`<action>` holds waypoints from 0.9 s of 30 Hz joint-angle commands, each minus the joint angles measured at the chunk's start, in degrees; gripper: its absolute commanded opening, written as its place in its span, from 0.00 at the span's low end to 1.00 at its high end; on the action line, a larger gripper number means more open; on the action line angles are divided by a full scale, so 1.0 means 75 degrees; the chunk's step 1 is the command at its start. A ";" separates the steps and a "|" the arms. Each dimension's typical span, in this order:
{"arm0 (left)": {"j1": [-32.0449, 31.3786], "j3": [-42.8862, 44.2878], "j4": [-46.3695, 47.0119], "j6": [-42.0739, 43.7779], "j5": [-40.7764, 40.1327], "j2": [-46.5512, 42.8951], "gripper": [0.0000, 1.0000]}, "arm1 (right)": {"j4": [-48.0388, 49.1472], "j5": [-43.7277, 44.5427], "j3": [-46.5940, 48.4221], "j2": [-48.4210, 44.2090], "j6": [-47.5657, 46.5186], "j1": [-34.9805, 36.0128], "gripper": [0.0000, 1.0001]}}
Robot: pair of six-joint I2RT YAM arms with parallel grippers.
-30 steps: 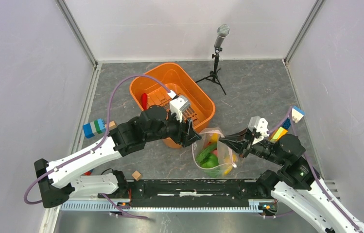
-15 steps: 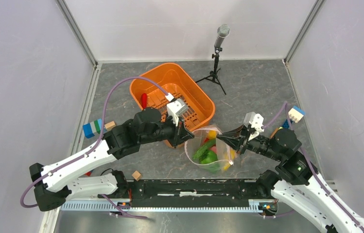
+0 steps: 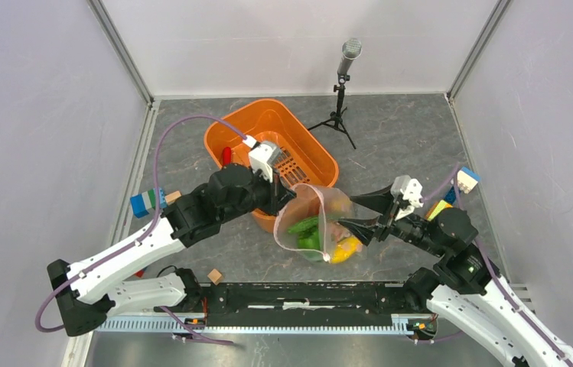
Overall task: Place the food in the zip-top bag and seal the zipper
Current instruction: Adjust the zipper food storage bag at the center of the board.
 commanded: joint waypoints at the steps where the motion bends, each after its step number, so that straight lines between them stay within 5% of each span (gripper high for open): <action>1: 0.0852 0.0454 0.0102 -0.0955 0.0020 0.0104 0.02 | 0.0661 0.0486 -0.0516 -0.0738 0.0100 0.0011 0.70; 8: 0.1494 0.0510 0.0150 -0.1447 0.0851 0.0319 0.02 | 0.1127 -0.0882 -0.1667 -0.1499 -0.0104 0.0016 0.73; 20: 0.1628 0.0479 -0.0063 -0.1490 0.0531 0.0283 0.02 | 0.0963 -0.0166 -0.1925 -0.0492 -0.0583 0.0185 0.69; 23: 0.1679 0.0542 -0.0135 -0.1474 0.0323 0.0340 0.02 | 0.0830 0.0392 -0.1760 -0.0115 -0.0841 0.0933 0.67; 27: 0.1770 0.0557 -0.0163 -0.1558 0.0153 0.0388 0.02 | 0.0938 0.2644 -0.1501 0.0635 -0.1422 0.3418 0.68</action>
